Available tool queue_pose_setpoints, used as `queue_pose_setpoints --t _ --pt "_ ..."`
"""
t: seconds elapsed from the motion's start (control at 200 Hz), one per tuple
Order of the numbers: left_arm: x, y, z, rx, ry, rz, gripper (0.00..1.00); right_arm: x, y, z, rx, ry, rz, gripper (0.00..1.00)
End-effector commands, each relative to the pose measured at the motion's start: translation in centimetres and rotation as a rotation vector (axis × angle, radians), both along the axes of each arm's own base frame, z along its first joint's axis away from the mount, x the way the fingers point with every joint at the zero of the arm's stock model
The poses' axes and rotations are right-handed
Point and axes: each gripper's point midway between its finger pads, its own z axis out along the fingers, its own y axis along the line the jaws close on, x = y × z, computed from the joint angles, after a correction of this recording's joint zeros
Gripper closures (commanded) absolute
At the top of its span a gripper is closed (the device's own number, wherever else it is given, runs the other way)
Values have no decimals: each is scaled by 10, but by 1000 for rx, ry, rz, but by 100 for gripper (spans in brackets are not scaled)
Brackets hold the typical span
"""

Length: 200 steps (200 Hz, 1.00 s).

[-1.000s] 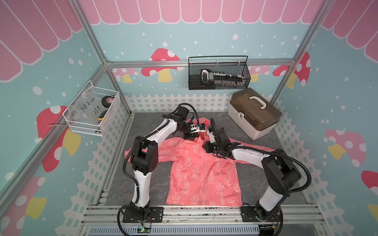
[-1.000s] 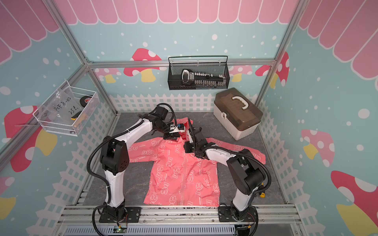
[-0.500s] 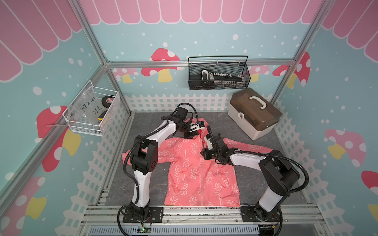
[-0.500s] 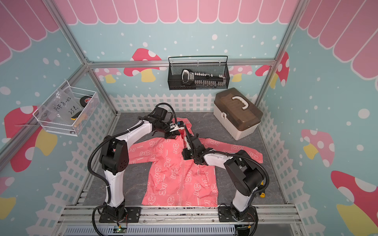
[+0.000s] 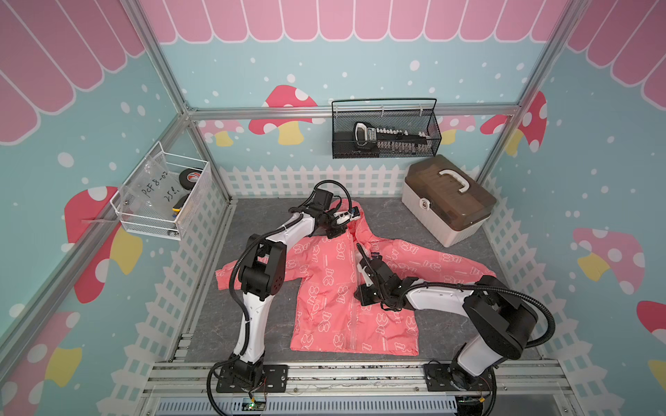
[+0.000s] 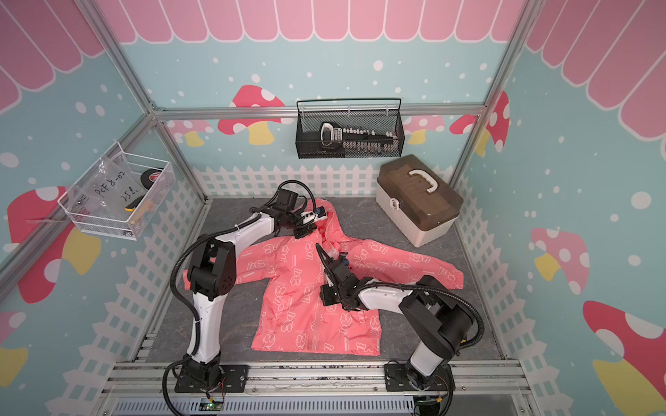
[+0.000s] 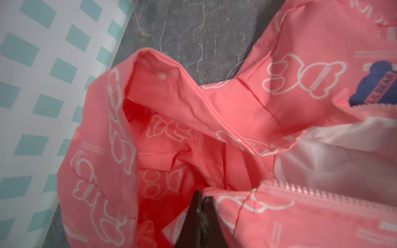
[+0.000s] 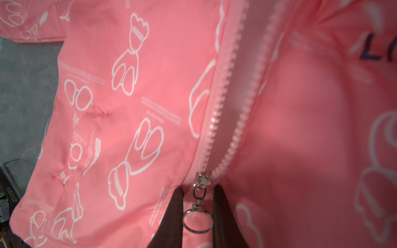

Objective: Unzip the jacket
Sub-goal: Unzip the zipper on the jacket.

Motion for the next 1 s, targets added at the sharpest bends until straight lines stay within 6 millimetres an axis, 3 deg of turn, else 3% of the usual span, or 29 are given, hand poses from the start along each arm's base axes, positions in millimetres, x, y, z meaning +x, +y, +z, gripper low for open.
queue_pose_setpoints --t 0.0,0.26,0.5,0.766,0.996 --pt "48 16 22 9 -146 113 100 -45 -8 -18 -79 128 40 98" --pt "80 26 13 58 -193 210 100 -91 -12 -24 -136 175 89 98" --pt "100 33 7 32 -192 272 100 -107 -30 -11 -128 170 56 98" --pt "103 34 -12 50 -181 270 100 -136 -28 -19 -142 232 95 98" --pt "100 34 -10 46 -192 255 100 -155 -18 -27 -168 253 146 98"
